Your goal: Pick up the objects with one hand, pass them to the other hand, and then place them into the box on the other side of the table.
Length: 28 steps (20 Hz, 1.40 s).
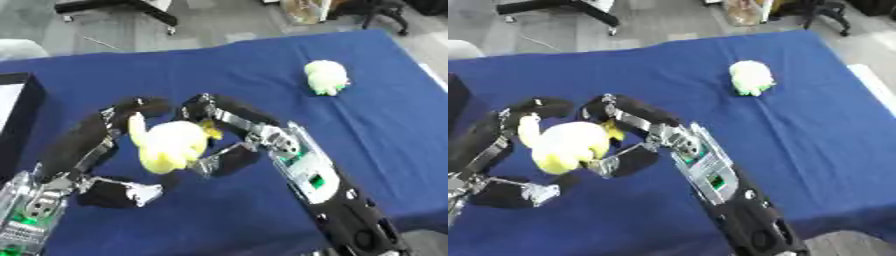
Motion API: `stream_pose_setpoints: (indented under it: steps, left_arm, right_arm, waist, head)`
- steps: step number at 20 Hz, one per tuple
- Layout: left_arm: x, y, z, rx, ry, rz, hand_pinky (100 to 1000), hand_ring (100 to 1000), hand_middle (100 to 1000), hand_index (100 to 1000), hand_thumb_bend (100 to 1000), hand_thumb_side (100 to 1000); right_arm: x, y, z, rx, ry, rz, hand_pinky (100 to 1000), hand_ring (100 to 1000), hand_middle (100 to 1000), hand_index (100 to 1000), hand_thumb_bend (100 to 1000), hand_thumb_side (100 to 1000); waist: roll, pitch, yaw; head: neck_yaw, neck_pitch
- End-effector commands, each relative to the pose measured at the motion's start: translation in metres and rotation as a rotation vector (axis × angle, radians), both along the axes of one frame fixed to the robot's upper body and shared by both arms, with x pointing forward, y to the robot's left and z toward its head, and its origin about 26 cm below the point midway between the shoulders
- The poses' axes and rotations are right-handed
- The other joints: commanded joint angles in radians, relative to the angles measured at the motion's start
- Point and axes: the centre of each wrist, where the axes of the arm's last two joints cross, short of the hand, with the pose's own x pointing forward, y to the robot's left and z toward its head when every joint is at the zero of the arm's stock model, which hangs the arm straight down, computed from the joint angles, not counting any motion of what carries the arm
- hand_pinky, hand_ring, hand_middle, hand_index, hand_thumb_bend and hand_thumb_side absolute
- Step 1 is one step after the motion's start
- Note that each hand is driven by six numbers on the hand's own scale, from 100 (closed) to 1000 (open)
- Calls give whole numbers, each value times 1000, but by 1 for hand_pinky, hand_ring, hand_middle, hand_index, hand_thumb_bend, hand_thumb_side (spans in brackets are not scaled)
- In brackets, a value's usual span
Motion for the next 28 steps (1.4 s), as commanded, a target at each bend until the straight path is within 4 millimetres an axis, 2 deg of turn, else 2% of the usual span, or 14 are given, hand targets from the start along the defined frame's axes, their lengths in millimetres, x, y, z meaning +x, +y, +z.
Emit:
stream_pose_setpoints:
  steps: [1,4,11,14,17,20,22,23,25,26,27,28]
  left_arm:
    - [-1,-3,6,-21,-2,-38,787,685,736,855,331,435]
    - [-1,-2,5,-45,17,-56,781,671,721,843,296,427]
    - [-1,-2,3,-149,44,-68,741,585,621,751,164,385]
    - [0,-3,3,-206,49,-71,718,537,568,693,100,361]
    - [0,-5,4,-274,49,-72,671,446,458,570,100,330]
    - [1,-7,4,-352,47,-71,640,382,389,494,100,303]
    - [1,-8,4,-396,48,-69,621,341,344,444,100,290]
    - [1,-8,4,-414,48,-68,613,323,323,423,100,284]
    - [2,-8,5,-433,47,-68,611,313,314,418,100,274]
    - [2,-8,5,-434,45,-68,611,313,314,418,100,273]
    - [2,-8,4,-432,44,-68,611,311,312,417,100,268]
    - [2,-7,4,-428,43,-67,611,310,312,416,100,267]
  right_arm:
    - [-1,1,9,13,-22,7,587,231,275,331,100,213]
    - [0,1,8,12,-17,6,586,231,275,330,100,216]
    - [1,0,6,7,-11,7,587,232,276,328,100,223]
    - [2,0,5,2,-6,10,587,235,278,329,100,229]
    - [2,0,5,-3,-5,13,588,239,283,336,100,237]
    - [2,-1,5,-5,-2,13,588,242,290,352,100,269]
    - [2,-1,5,-6,-1,13,590,247,307,379,100,332]
    - [2,-1,5,-5,0,12,593,256,330,406,100,475]
    - [1,-1,5,-1,0,14,603,278,392,478,100,632]
    - [1,-1,6,2,-3,17,605,284,407,496,100,654]
    - [1,-2,7,5,-6,20,618,317,481,599,100,713]
    - [0,-2,8,7,-10,23,623,330,506,638,100,722]
  waist:
    - [1,-9,-1]
    - [1,-9,-1]
    - [1,-10,-2]
    - [2,-9,-3]
    - [2,-9,-4]
    - [2,-9,-5]
    - [2,-10,-6]
    - [2,-10,-6]
    - [2,-10,-6]
    - [2,-10,-7]
    - [2,-10,-7]
    - [2,-10,-7]
  head:
    - [1,-2]
    - [1,-2]
    - [1,-2]
    - [1,-2]
    - [2,-2]
    - [2,-2]
    - [3,-2]
    - [3,-2]
    - [4,-2]
    - [4,-2]
    - [4,-2]
    - [4,-2]
